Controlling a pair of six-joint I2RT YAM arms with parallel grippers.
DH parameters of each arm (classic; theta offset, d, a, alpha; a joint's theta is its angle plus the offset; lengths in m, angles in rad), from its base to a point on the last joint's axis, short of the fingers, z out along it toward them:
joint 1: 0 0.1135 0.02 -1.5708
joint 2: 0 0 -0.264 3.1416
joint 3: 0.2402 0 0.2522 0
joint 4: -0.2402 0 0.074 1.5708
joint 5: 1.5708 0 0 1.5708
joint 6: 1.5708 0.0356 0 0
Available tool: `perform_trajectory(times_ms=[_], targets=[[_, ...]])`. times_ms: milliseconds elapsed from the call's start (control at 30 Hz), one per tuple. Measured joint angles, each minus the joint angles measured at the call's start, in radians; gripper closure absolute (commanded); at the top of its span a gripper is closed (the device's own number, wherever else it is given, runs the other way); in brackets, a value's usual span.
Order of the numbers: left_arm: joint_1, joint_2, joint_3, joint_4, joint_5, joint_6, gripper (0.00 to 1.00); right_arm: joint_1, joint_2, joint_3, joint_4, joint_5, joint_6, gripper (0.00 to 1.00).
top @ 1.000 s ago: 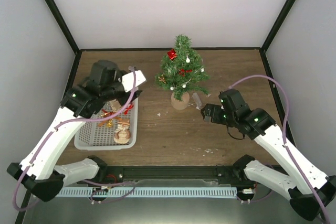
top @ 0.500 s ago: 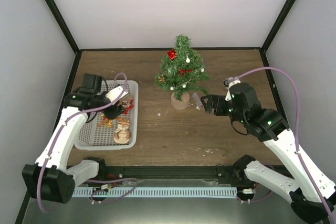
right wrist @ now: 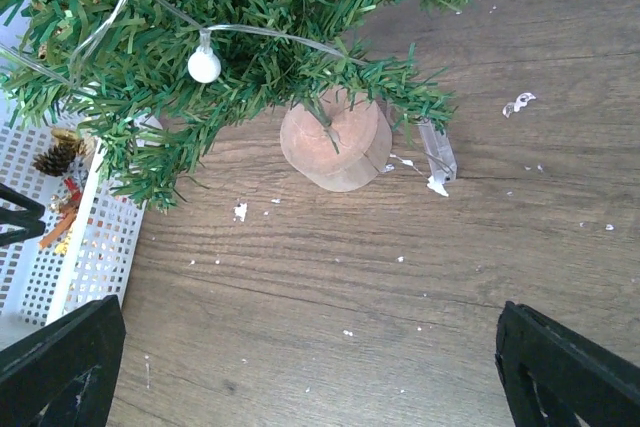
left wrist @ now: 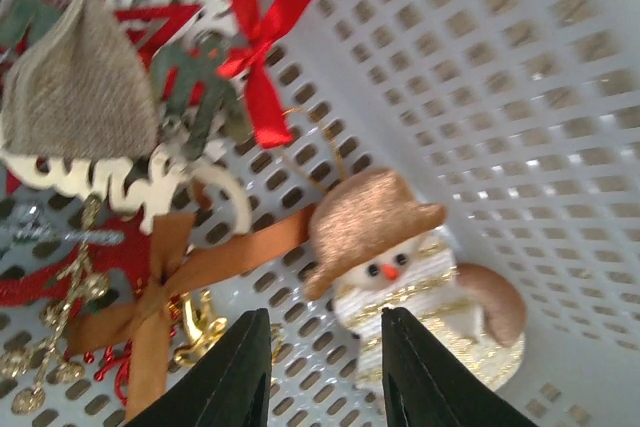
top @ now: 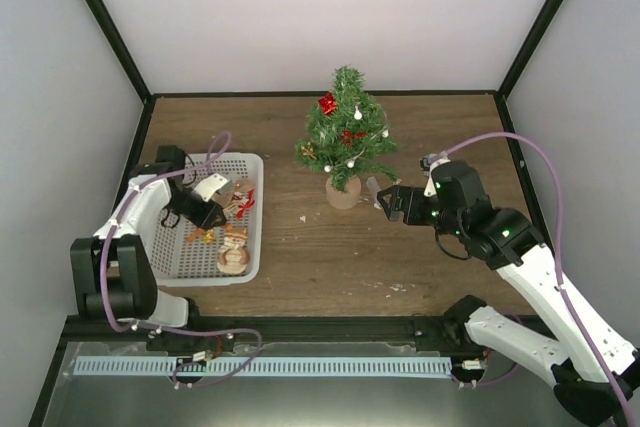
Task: Decorate the small christmas tree
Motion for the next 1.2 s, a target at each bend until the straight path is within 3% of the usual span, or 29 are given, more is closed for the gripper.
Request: perform_trajectory(times_ms=[400, 633, 1200], targets=[[0.089, 0.085, -0.050, 0.024, -0.045, 0.023, 0.70, 0.000, 0.002, -0.026, 0.005, -0.025, 0.003, 0.06], [0.182, 0.091, -0.054, 0.056, -0.093, 0.023, 0.59, 0.000, 0.004, -0.034, 0.008, -0.031, 0.003, 0.05], [0.192, 0.167, -0.076, 0.150, -0.158, 0.023, 0.57, 0.000, 0.007, -0.062, 0.026, -0.039, 0.003, 0.05]])
